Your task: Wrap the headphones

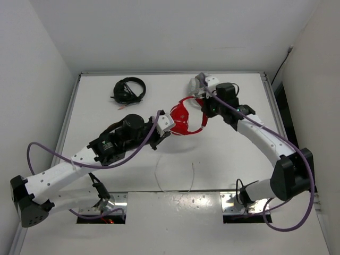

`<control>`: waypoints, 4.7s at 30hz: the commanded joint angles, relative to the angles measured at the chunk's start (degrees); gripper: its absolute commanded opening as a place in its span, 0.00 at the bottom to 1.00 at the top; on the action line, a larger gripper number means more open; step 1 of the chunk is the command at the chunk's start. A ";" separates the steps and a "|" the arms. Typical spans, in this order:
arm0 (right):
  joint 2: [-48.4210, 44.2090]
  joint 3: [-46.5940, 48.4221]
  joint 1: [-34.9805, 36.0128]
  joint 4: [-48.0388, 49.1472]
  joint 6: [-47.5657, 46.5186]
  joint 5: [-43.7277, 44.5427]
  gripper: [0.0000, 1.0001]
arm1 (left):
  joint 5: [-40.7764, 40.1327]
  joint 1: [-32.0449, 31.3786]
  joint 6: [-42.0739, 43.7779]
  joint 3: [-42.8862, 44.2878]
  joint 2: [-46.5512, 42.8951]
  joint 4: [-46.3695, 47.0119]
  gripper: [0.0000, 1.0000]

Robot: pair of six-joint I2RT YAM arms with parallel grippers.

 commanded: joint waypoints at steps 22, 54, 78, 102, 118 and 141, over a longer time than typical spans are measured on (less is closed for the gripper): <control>2.98 13.33 13.08 -24.97 -9.19 -13.16 0.00 | -27.05 6.63 36.65 -11.82 2.35 48.34 0.00; -1.49 17.20 9.04 -26.21 -7.18 -29.95 0.00 | 1.87 19.55 3.36 -5.68 9.63 29.02 0.34; -4.48 17.56 -4.94 -13.56 15.92 -32.51 0.00 | 19.37 26.76 -22.84 -18.76 17.89 35.70 0.46; -1.76 21.77 -5.82 -12.33 18.22 -30.93 0.00 | 16.99 24.57 -24.78 -17.82 35.45 41.67 0.49; -1.23 23.89 -6.35 -13.91 18.22 -31.98 0.00 | 30.44 24.04 -21.44 -7.08 51.29 45.19 0.49; 0.53 18.79 -14.43 -8.20 31.58 -11.16 0.00 | 20.25 19.65 -35.15 -19.39 30.03 34.13 0.00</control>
